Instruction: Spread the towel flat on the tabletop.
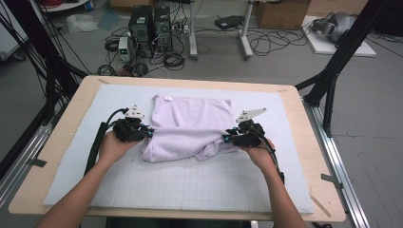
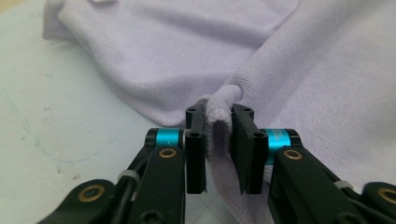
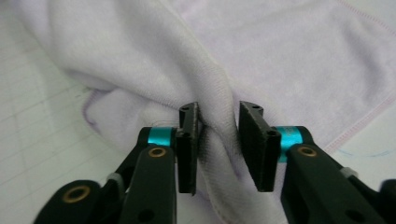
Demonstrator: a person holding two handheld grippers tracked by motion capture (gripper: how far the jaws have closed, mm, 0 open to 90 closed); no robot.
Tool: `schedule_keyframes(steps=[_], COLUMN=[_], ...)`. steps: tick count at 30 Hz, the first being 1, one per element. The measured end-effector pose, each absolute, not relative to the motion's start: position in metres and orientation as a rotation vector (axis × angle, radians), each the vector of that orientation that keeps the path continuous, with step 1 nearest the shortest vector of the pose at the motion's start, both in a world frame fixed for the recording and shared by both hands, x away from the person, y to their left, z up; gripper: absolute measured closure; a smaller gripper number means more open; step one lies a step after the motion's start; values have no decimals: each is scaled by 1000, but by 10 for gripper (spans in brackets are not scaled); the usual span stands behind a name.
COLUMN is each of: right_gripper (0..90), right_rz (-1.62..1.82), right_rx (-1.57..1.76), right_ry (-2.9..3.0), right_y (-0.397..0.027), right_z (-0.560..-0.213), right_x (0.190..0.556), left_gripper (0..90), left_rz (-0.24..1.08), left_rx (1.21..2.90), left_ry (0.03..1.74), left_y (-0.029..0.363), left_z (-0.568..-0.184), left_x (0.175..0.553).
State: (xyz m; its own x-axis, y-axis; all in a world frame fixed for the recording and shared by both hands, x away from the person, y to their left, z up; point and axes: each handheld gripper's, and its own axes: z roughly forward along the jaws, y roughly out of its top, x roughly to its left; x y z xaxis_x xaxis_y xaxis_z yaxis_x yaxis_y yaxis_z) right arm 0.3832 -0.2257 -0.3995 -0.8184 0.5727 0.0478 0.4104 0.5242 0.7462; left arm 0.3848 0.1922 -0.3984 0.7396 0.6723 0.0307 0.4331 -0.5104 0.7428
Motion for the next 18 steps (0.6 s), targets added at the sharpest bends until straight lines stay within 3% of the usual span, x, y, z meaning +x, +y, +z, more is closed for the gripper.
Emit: schedule_keyframes(steps=[3,9,18], right_gripper=[606,601,583], right_rz=[1222,1290,1218], right_rx=[821,748,644], right_ry=[2521,2469,2573], right_y=[-231,-238,-208], right_z=[-389,-373,-406], right_x=[375,350,337], left_gripper=[675,589,538], left_rz=[422,439,352], left_rx=[2129,2115,2166], left_ry=[825,771,692], left_y=[199,209,188], left_z=[-386,-376,-403], left_x=[376,349,332])
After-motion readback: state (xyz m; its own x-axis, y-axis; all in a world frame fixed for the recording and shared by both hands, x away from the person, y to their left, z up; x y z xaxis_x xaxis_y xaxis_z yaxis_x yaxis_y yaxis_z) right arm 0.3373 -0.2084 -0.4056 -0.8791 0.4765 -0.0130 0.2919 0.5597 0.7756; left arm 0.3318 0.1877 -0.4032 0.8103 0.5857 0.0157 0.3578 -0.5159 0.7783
